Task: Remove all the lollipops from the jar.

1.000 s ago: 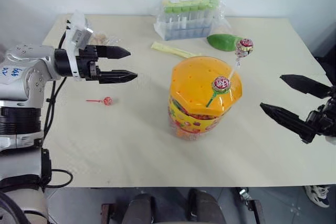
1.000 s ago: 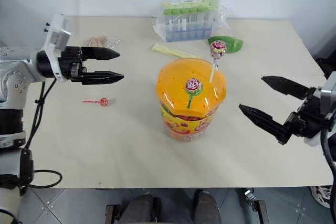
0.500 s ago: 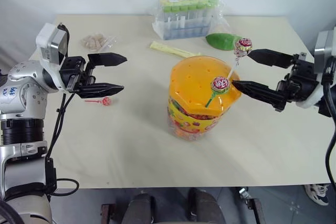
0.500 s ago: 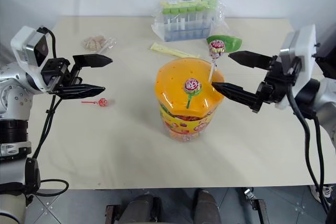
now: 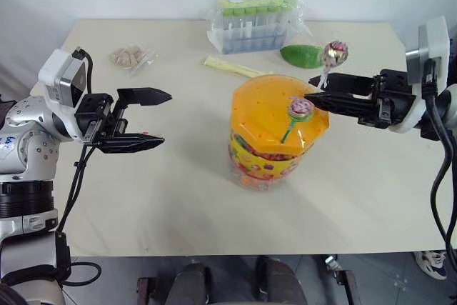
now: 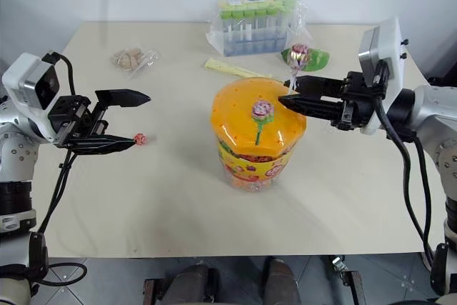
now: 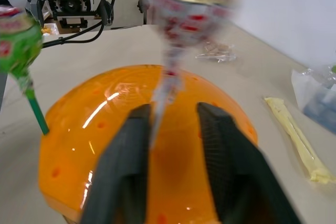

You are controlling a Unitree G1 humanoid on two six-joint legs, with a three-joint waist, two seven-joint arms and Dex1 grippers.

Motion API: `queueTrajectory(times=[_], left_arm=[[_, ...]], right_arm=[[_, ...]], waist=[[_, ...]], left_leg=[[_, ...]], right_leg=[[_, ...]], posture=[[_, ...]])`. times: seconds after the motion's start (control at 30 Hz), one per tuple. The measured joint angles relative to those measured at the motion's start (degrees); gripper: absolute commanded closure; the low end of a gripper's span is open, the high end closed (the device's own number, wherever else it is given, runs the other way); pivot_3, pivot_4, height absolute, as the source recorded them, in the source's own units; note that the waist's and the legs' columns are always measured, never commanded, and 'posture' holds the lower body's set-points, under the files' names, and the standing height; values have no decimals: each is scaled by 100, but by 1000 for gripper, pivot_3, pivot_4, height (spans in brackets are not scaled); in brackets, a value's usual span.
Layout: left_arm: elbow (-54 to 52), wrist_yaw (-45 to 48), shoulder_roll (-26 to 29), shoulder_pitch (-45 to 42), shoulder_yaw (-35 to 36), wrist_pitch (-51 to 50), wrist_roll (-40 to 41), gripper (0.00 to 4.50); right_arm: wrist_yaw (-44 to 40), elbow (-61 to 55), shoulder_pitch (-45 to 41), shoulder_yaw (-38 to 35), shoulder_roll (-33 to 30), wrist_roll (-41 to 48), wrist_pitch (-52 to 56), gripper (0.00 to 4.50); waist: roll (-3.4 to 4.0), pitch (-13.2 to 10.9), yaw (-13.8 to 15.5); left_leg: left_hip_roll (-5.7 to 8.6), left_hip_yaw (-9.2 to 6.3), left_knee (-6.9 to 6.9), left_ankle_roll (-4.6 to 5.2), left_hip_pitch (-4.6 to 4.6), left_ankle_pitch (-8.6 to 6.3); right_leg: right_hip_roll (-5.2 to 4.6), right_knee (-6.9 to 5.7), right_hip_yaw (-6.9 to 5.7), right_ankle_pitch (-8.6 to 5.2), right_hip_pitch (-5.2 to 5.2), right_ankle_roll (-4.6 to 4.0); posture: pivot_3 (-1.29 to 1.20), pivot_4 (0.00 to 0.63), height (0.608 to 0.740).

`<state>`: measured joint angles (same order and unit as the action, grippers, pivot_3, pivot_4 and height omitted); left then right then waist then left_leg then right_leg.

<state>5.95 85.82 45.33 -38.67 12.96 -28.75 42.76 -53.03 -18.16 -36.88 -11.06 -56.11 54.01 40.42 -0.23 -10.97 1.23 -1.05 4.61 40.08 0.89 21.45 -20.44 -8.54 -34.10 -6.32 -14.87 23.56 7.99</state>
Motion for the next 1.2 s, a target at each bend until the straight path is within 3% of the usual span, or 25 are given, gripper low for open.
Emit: queueTrajectory(times=[0.03, 0.3, 0.53, 0.77, 0.87, 1.2], left_arm=[[1, 7, 0, -1, 0, 3, 0, 0], [181, 15, -9, -161, -65, 54, -2, 0], [313, 17, -64, -283, -131, 131, -1, 0], [367, 19, 38, -190, -173, 152, 15, 0], [395, 19, 106, -48, -170, 288, -23, 0], [391, 19, 110, -21, -173, 615, -39, 0]], right_arm=[[-20, -23, -16, -2, 0, 8, 34, 4437], [53, -107, -518, -71, -66, 9, 244, 4437], [702, 249, -944, -701, -328, -18, 538, 4437], [1132, 669, 1127, -1429, -1254, -427, 1921, 4437], [1372, 788, 2132, -1447, -1133, -908, 2157, 4437], [2272, 1421, 2366, -1052, -219, -1629, 2474, 4437]], waist=[[0, 0, -4], [1, -1, -8], [0, 0, 10], [-4, 2, 9], [-6, 4, -1], [-6, 4, -41]], left_leg=[[0, 0, 0, 0, 0, 0], [0, 3, -1, 0, 1, 0], [1, 4, -1, 1, 8, -1], [-1, 8, -5, 6, 9, -4], [0, 19, -4, 6, 9, -4], [-1, 26, -3, 6, 2, -4]], right_leg=[[0, 0, 0, 0, 0, 0], [0, 0, 1, 0, 5, 0], [-1, 2, 1, 0, 8, 0], [0, 6, 1, 1, 9, 1], [-2, 4, 9, 3, 13, 5], [0, 3, 17, 4, 12, 6]], posture=[[0, 150, 740], [0, 150, 740], [0, 150, 740], [0, 150, 740], [0, 150, 740], [0, 150, 740]])
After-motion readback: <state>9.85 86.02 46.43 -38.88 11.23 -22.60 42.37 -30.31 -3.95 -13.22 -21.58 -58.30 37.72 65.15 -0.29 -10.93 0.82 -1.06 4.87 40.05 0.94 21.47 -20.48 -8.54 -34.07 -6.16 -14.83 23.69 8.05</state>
